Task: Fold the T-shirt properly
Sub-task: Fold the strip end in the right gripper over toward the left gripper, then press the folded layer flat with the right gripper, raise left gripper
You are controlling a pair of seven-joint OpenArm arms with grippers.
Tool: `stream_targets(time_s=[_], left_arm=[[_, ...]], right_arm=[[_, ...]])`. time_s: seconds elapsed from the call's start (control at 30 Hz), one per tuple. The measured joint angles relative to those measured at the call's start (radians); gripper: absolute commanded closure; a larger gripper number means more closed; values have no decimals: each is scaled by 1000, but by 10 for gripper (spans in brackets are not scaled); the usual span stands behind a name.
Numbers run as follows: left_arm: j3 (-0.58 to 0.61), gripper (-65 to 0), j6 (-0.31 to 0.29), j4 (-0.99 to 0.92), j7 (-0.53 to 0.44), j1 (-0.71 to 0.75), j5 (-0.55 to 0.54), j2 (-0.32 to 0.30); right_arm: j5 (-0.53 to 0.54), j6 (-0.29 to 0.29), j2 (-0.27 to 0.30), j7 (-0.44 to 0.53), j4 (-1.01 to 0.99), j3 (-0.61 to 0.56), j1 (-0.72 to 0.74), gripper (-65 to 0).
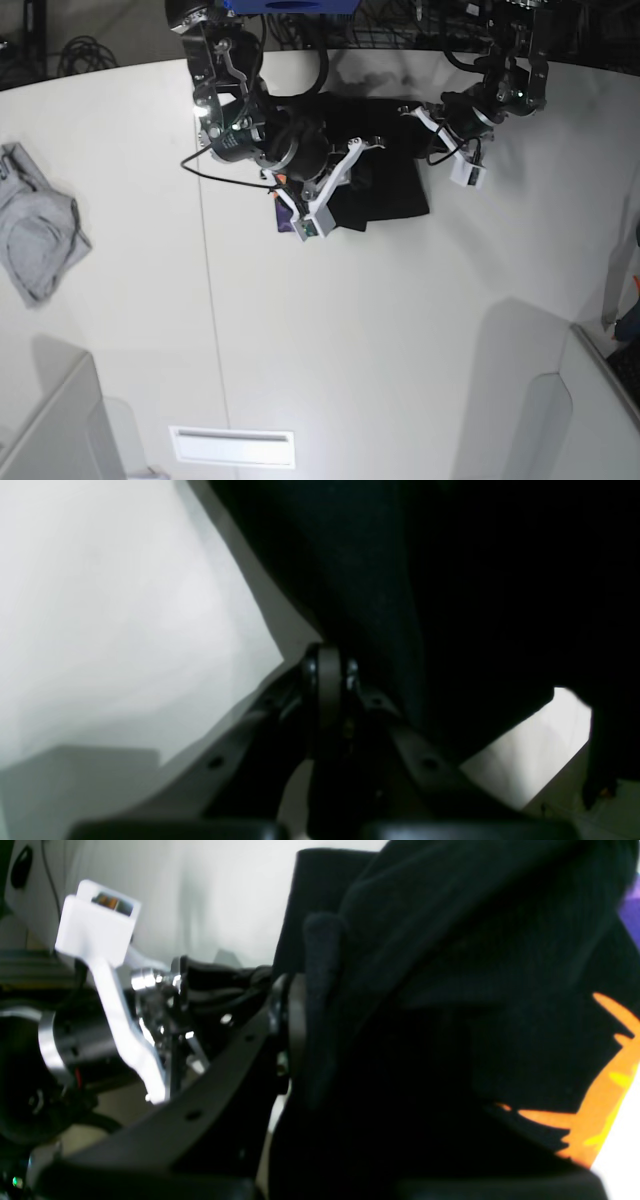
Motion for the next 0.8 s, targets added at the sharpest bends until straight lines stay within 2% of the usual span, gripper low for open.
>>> stream_targets(time_s=[0.23, 0.33, 0.5, 0.73, 0.8], left_arm=[[1, 0, 0, 0, 0, 0, 0, -1], [0, 0, 0, 0, 0, 0, 0, -1], [-10, 0, 5, 32, 20, 10, 14, -4], [-16, 0, 18, 109, 39, 62, 29, -45], [-56, 0, 10, 129, 34, 86, 18, -49]], right_arm=[[4, 0, -1, 34, -63, -14, 18, 0], [52, 0, -1, 45, -93, -45, 33, 0], [41, -1, 3, 50, -113, -43, 47, 0], [49, -1, -1, 97, -130, -43, 47, 0], [48, -1, 0, 92, -159, -44, 51, 0]])
